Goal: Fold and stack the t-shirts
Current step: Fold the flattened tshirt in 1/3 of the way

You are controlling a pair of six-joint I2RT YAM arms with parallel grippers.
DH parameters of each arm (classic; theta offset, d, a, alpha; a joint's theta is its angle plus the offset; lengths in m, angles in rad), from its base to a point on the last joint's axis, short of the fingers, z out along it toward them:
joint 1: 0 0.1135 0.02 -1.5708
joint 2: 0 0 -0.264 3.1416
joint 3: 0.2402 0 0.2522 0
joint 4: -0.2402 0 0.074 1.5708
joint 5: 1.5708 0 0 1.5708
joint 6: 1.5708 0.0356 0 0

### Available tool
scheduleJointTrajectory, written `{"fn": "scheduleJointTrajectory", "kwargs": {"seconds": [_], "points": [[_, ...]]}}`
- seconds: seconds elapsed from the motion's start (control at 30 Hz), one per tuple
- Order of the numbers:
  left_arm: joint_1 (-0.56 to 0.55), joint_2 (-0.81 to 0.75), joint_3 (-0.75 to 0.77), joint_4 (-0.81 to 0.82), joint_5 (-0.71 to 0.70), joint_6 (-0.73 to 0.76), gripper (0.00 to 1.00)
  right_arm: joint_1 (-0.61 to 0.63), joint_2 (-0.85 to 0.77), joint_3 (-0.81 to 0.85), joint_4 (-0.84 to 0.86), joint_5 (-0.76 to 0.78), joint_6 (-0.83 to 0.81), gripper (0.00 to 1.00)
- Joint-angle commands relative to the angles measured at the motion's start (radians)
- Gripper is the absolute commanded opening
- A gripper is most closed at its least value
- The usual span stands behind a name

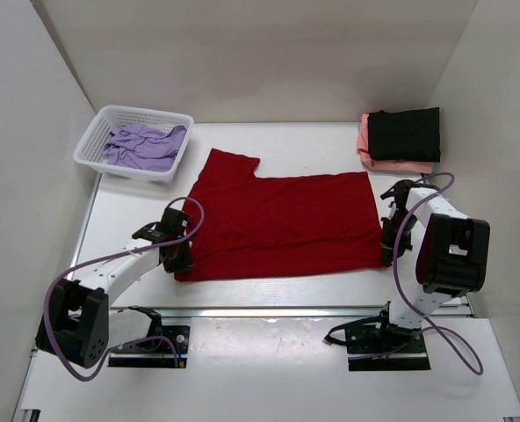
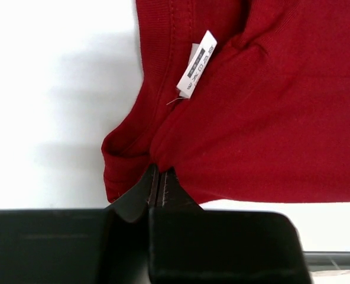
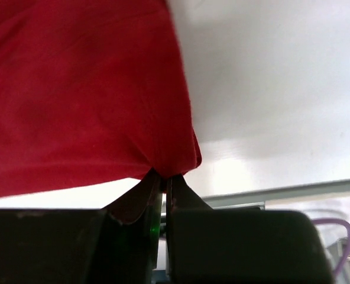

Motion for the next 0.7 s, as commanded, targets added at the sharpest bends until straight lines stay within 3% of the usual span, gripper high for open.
{"fn": "scheduleJointTrajectory", "kwargs": {"seconds": [0.0, 0.2, 0.37, 0.67], "points": [[0.003, -0.019, 0.046, -0.133, -0.057, -0.041, 0.0, 0.039, -0.096, -0.001, -0.033, 0.047, -0.03, 0.0], [0.081, -0.09, 0.089, -0.236, -0.027, -0.067, 0.0, 0.082, -0.136, 0.019, -0.06, 0.02, -0.022, 0.0], [0.084, -0.161, 0.077, -0.255, -0.022, -0.083, 0.0, 0.167, -0.185, 0.037, -0.09, 0.08, 0.023, 0.0], [0.105, -0.188, 0.069, -0.29, 0.015, -0.084, 0.0, 0.168, -0.196, 0.044, -0.113, 0.065, 0.047, 0.0]]}}
